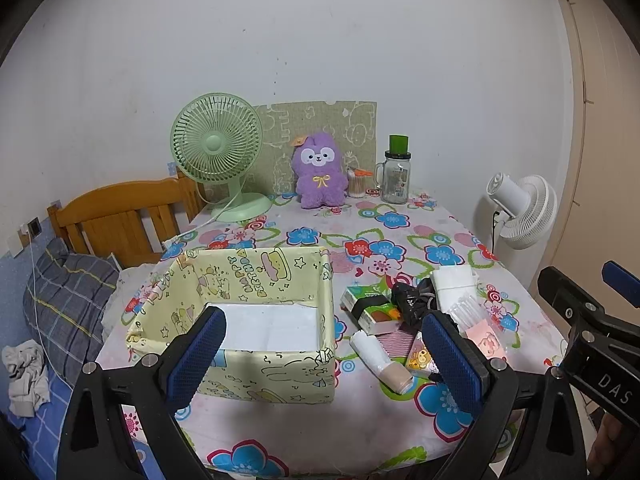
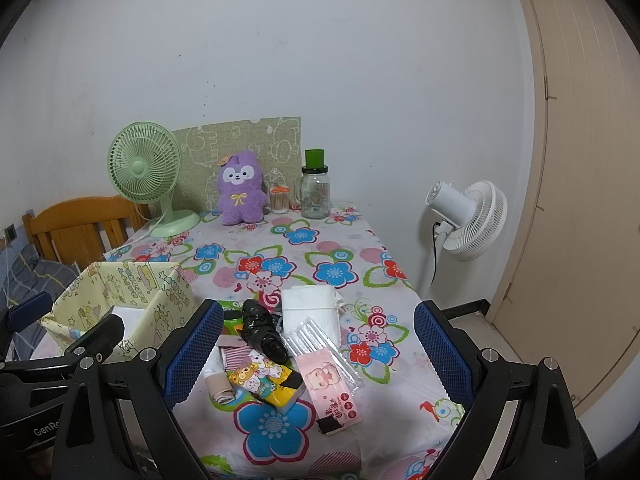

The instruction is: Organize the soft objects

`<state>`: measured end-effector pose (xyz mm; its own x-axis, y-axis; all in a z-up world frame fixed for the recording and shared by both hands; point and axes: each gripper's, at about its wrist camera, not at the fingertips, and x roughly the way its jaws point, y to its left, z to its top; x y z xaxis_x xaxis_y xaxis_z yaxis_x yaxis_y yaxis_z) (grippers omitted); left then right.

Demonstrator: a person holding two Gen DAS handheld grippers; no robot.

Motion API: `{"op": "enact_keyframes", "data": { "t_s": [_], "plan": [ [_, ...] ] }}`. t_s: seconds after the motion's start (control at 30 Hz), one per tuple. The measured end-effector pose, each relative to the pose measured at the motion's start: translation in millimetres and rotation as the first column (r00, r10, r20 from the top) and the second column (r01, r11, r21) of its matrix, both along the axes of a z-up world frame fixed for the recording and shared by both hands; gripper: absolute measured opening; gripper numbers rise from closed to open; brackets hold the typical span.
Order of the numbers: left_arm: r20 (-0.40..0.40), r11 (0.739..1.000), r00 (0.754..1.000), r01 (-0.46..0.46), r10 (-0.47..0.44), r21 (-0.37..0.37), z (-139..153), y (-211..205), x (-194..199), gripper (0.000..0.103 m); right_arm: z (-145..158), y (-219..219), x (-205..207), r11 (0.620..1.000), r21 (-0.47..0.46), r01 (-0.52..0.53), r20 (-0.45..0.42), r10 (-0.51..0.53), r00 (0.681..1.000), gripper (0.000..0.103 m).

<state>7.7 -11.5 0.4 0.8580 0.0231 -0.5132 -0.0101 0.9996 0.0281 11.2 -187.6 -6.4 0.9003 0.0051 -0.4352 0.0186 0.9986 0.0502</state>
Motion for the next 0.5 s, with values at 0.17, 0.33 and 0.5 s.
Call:
{"op": "enact_keyframes", "data": {
  "t_s": [0.17, 0.33, 0.5],
  "plan": [
    [0.001, 1.000, 1.000, 0.000, 0.000, 0.001, 0.3, 0.1, 0.0, 0.099, 0.1, 0.4, 0.1, 1.000, 0.001, 0.000, -0.004, 0.000, 1.000, 0.098],
    [0.002, 1.000, 1.000, 0.000, 0.000, 0.001, 0.3, 0.2, -0.1, 0.099, 0.2, 0.2, 0.5, 1.000, 0.001, -0.001, -0.004, 0.001, 1.000, 0.098],
    [0.003, 1.000, 1.000, -0.001, 0.001, 0.002, 0.9, 0.6, 0.3, 0.099, 0.1, 0.3, 0.4, 1.000, 0.002, 0.000, -0.002, 0.000, 1.000, 0.098]
  ]
}}
